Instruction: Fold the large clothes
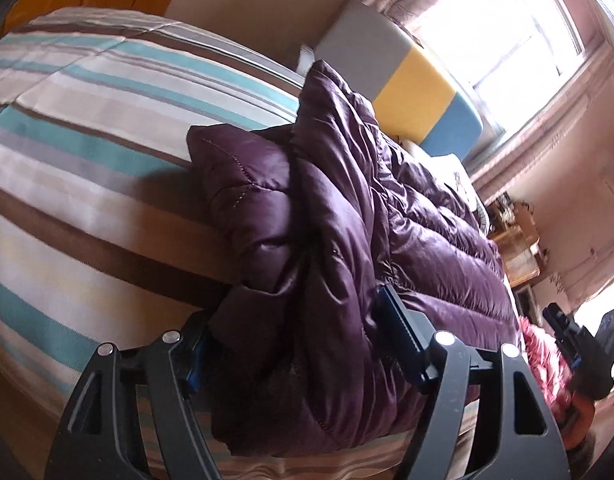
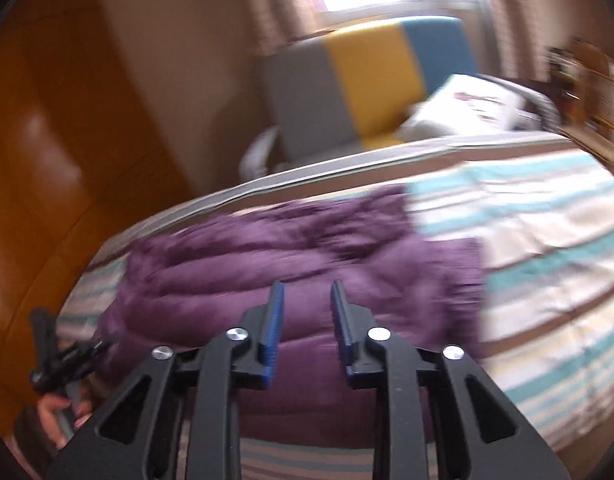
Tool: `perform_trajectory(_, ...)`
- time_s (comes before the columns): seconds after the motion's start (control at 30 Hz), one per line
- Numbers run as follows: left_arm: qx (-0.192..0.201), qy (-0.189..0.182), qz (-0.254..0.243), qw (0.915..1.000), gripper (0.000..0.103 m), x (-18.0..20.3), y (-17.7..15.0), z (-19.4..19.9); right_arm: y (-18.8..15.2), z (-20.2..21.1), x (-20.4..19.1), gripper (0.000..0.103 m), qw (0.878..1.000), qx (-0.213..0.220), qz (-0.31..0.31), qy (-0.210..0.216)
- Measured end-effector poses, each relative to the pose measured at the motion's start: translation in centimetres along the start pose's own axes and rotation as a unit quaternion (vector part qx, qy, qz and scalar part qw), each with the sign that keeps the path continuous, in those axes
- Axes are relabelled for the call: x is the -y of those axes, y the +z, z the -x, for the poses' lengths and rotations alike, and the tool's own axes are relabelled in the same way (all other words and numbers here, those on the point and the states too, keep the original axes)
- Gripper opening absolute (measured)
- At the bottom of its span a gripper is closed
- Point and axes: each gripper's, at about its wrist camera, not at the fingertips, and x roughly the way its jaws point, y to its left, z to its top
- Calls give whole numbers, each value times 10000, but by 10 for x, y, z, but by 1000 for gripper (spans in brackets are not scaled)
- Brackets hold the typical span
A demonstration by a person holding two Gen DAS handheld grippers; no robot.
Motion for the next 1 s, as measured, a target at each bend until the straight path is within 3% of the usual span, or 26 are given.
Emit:
perform_trajectory(0.13,69,91,45,9999,71,1,-1,0,-14,-28,-45,18,9985,-324,379,223)
perform_trajectory(0.2,124,107,123,9998,72,2,-2,-2,-22,-41,-61,7,9976,-429,498,207)
perform_trajectory(0.27,212,120,231,9994,72,0,-3,-1,-29,-52,-71,7,9970,-439,638,28)
perform_trajectory(0.6,454,125,471,9978,74,1,-8,-7,-55,-103,-74,7,9888,-847,1057,-631)
perform_trajectory(0.87,514,99,742,9959,73,3,-10,-10,-61,-109,-74,7,9886,-844,1021,-717)
perform_trajectory(1.0,545,118,925,9941,62,3,-11,-14,-63,-110,-72,7,9900,-819,898,-722)
